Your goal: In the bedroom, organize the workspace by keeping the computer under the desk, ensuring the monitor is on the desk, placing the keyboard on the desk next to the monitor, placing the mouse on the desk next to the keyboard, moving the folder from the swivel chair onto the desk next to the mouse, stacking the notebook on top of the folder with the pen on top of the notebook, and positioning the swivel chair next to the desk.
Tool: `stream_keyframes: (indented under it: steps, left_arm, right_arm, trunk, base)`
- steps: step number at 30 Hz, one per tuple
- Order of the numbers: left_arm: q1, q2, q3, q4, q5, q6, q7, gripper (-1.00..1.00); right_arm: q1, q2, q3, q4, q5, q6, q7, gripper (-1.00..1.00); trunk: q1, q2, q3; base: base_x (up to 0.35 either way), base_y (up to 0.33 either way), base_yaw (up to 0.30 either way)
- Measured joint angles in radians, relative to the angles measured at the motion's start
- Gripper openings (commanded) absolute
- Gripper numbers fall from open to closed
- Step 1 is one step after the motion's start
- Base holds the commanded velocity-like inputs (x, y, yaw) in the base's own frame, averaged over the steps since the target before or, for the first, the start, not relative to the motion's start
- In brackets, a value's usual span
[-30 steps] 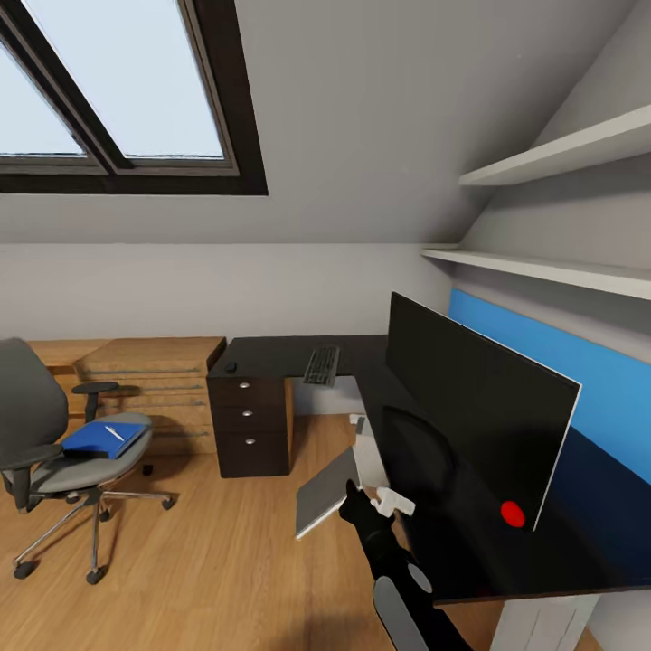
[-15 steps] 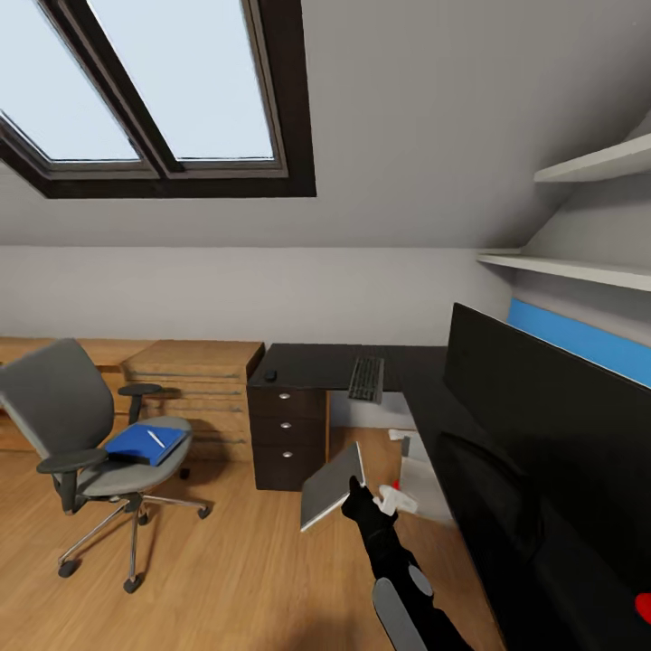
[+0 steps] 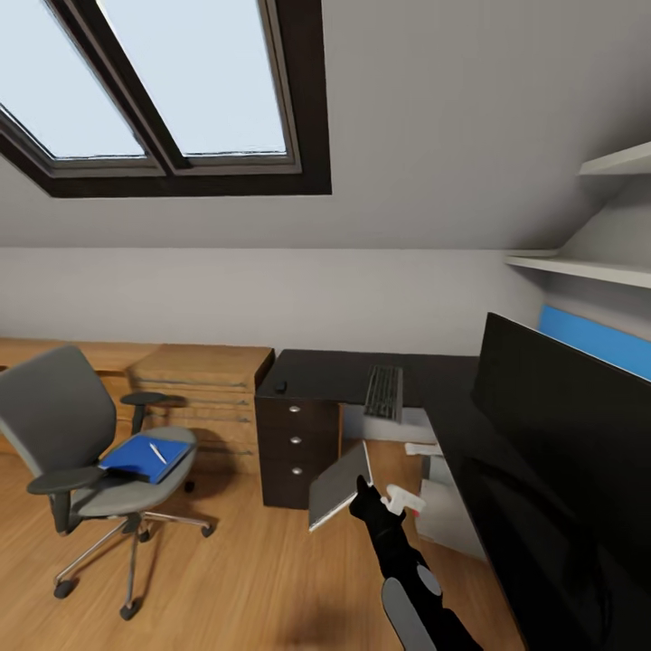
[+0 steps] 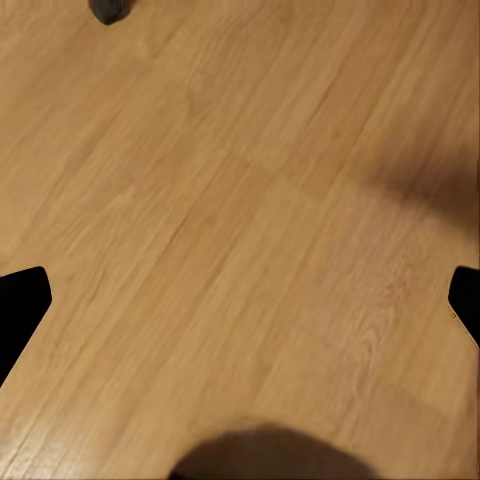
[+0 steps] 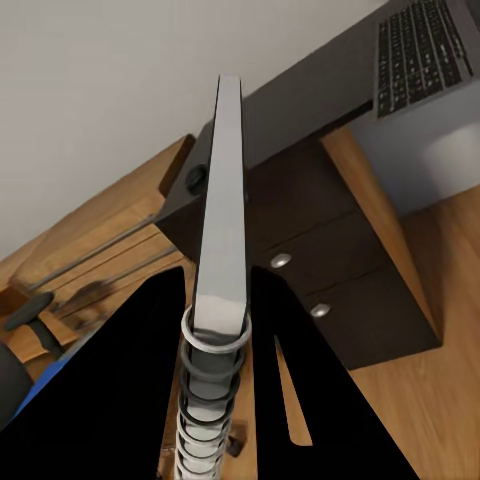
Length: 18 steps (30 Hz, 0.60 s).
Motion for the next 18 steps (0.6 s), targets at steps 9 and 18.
stream_keyframes:
  steps: [9,18]
  left_arm:
    - [0.0,0.0,0.0,0.0,0.0,0.0,0.0,1.0]
    - [0.0,0.0,0.0,0.0,-0.002,0.0,0.0,1.0]
  right_arm:
    - [0.0,-0.002,0.0,-0.001,0.001,0.0,0.001,-1.0]
    - [0.0,-0.002,0.0,-0.004,0.001,0.0,0.001,-1.0]
  trunk:
    - [0.0,0.0,0.0]
    - [0.0,0.0,0.0]
  base:
    - [0.33,0.0,0.001]
    - [0.325,0.101,0.0]
